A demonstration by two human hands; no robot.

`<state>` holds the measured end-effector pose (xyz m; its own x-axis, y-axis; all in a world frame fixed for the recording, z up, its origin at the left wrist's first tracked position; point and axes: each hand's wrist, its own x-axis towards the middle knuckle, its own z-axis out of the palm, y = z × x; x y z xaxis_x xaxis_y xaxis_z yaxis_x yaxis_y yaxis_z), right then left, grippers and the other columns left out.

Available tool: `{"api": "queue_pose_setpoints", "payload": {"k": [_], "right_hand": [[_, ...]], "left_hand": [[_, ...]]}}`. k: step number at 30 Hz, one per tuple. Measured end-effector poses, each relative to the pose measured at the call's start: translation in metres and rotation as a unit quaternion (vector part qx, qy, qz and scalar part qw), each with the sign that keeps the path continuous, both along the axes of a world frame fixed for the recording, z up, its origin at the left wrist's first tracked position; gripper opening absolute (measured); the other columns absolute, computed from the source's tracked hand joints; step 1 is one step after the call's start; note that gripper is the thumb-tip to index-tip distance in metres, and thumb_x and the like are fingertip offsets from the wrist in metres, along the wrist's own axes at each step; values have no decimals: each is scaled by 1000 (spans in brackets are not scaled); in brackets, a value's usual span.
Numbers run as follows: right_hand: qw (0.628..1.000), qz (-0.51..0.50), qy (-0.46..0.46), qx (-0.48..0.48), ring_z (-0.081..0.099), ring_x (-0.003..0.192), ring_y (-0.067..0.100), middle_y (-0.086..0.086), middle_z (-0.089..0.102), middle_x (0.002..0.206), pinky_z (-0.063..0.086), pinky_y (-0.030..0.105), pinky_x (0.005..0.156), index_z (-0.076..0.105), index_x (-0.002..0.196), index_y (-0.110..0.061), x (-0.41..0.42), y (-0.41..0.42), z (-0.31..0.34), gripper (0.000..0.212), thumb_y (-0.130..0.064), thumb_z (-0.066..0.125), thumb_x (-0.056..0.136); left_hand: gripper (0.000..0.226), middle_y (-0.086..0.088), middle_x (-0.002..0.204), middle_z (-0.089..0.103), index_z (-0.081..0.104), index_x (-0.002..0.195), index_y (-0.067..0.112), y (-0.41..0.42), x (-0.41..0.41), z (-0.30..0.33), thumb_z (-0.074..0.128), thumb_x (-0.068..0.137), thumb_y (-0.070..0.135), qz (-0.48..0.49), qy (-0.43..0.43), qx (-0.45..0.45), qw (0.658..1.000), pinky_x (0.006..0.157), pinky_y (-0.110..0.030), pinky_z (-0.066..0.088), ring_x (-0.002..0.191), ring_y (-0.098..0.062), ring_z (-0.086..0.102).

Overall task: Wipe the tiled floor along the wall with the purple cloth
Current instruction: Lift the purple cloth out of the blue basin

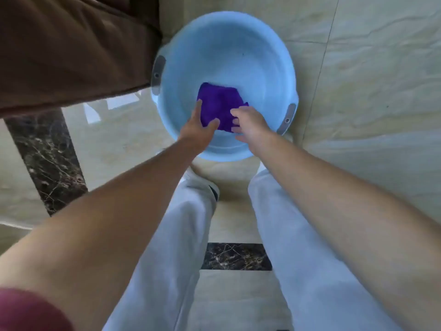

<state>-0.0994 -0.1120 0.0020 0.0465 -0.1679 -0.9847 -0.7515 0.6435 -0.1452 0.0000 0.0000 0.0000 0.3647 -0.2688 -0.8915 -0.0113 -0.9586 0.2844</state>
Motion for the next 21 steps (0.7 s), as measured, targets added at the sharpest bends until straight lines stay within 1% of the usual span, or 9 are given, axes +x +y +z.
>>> {"api": "queue_pose_setpoints", "payload": {"k": [3, 7, 9, 11, 14, 15, 17, 19, 21], "right_hand": [[998, 38, 20, -52, 53, 128, 23, 1, 50, 148, 44, 33, 101, 37, 152, -22, 0, 14, -41, 65, -31, 62, 92], [989, 66, 42, -124, 60, 111, 27, 5, 56, 135, 52, 39, 96, 37, 147, -22, -6, 20, -88, 68, -30, 65, 86], [987, 78, 48, -131, 62, 97, 24, 3, 61, 124, 54, 33, 78, 44, 140, -24, -5, 15, -98, 59, -24, 65, 84], [987, 115, 37, -104, 64, 96, 24, 3, 65, 118, 51, 30, 70, 51, 132, -22, -4, 9, -98, 48, -14, 60, 85], [987, 140, 36, -68, 65, 105, 29, 6, 67, 117, 57, 43, 90, 59, 122, -17, -9, -3, -74, 38, -8, 56, 85], [990, 129, 31, -57, 66, 105, 32, 9, 68, 115, 57, 48, 93, 62, 119, -15, -13, -6, -58, 38, -6, 58, 82], [995, 97, 10, -34, 67, 106, 35, 12, 71, 114, 57, 52, 93, 66, 112, -15, -19, -10, -15, 39, -6, 61, 74], [998, 65, -13, -25, 69, 100, 30, 5, 73, 105, 59, 48, 85, 70, 99, -24, -20, -17, 40, 36, -8, 62, 68], [999, 33, -29, -13, 67, 91, 25, -1, 72, 95, 60, 44, 78, 71, 90, -29, -20, -23, 93, 34, -10, 62, 64]], "left_hand": [[76, -11, 158, 36, 13, 162, 33, -9, -3, -56, 53, 99, 46, -11, -47, -5, 999, 108, -36, 39, 136, -33, 51], [71, -7, 149, 42, 30, 157, 33, -14, -1, -102, 59, 93, 46, -3, -111, -33, 993, 100, -31, 42, 125, -25, 56], [63, -5, 136, 55, 41, 151, 29, -16, 6, -110, 63, 93, 42, 27, -73, -16, 997, 93, -29, 48, 112, -22, 60], [53, -6, 125, 66, 57, 140, 18, -19, 10, -107, 70, 92, 37, 124, 9, 22, 992, 82, -34, 58, 97, -21, 65], [47, -13, 113, 72, 66, 125, 3, -12, 8, -75, 76, 89, 31, 252, 103, 69, 960, 56, -29, 58, 80, -20, 68], [46, -13, 110, 71, 66, 122, 1, -6, 8, -59, 77, 88, 30, 276, 115, 72, 951, 55, -29, 57, 78, -20, 68], [32, -9, 107, 71, 70, 106, 8, 4, 7, -20, 78, 86, 31, 311, 121, 60, 941, 67, -33, 59, 84, -20, 68], [20, -2, 107, 73, 69, 91, 17, 7, 8, 34, 78, 83, 33, 350, 120, 39, 928, 85, -39, 57, 100, -20, 68], [19, 1, 100, 73, 66, 87, 18, 1, 3, 91, 78, 80, 31, 422, 133, -2, 897, 86, -41, 54, 100, -19, 66]]}}
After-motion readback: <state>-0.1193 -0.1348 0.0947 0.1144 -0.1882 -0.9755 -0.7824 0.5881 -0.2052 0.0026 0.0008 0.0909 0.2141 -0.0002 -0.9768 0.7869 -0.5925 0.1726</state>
